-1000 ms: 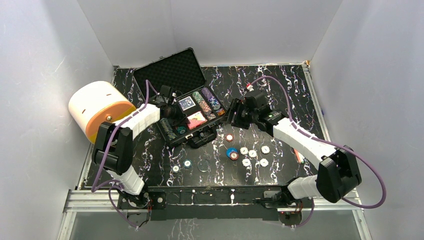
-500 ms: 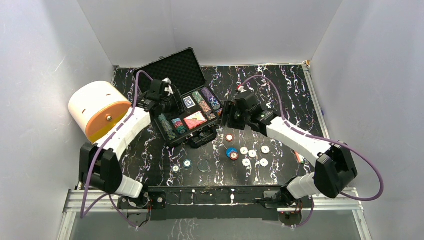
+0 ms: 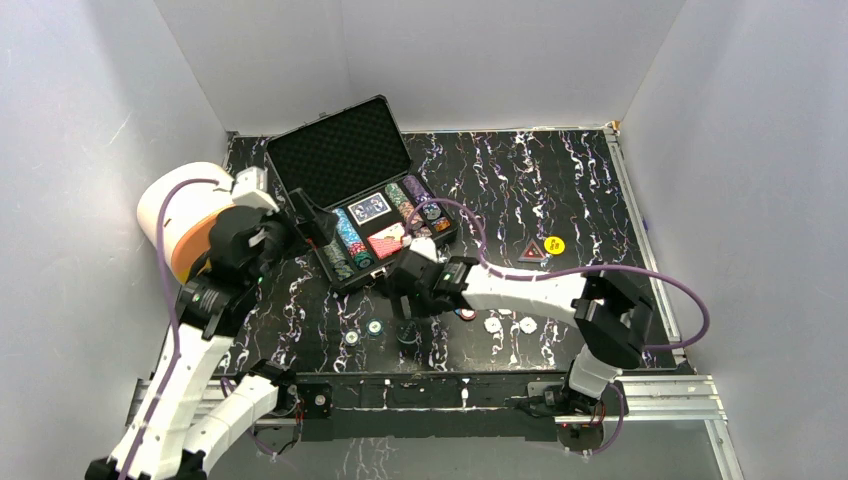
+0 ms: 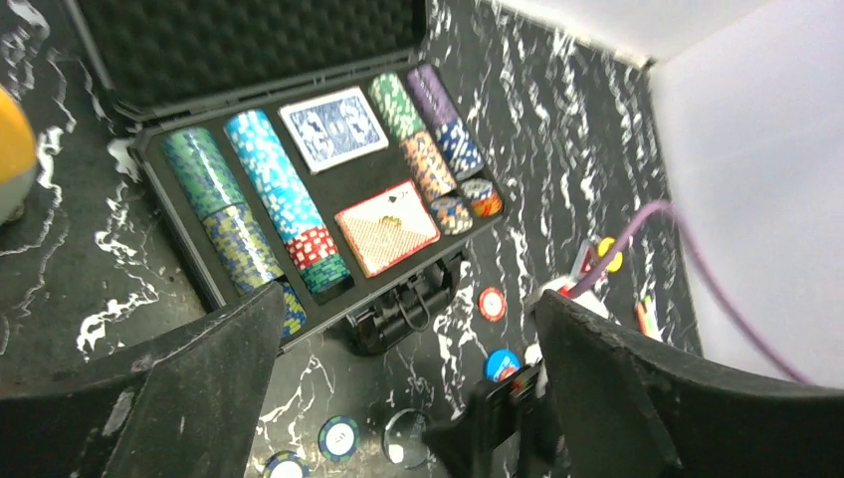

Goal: Pack up texas hold em set

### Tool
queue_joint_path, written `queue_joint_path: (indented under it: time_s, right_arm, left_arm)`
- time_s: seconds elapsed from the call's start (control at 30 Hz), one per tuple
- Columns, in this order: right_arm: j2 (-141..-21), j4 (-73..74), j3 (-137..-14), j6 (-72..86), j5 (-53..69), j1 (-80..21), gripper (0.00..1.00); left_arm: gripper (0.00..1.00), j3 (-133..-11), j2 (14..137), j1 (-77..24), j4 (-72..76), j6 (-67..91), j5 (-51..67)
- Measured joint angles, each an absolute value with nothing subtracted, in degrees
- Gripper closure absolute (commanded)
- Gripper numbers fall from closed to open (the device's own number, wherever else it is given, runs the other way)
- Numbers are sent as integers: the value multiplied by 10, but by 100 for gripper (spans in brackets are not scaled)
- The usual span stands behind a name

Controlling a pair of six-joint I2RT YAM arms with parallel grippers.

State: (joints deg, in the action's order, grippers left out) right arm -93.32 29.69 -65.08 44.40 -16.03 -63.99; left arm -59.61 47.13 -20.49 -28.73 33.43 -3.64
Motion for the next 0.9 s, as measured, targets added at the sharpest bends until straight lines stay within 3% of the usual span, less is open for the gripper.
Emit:
queue_joint_path:
  time_s: [0.2, 0.5, 0.63, 0.8, 0.9]
  right_arm:
    - [-988, 327, -667, 467, -176, -705, 2]
    - [-1049, 329, -691, 474, -155, -714, 24]
    - [-1063, 332, -707, 477, -163, -715, 29]
    - [-1070, 332, -714, 479, -187, -717, 55]
    - [-1071, 329, -714, 480, -200, -717, 58]
  left_arm:
    - [2, -615, 418, -205, -326, 321, -65]
    - [1, -628, 456, -205, -369, 315, -67]
    - [2, -628, 465, -205, -376, 315, -70]
    - [2, -628, 477, -205, -379, 315, -82]
    - [2, -629, 481, -205, -381, 315, -86]
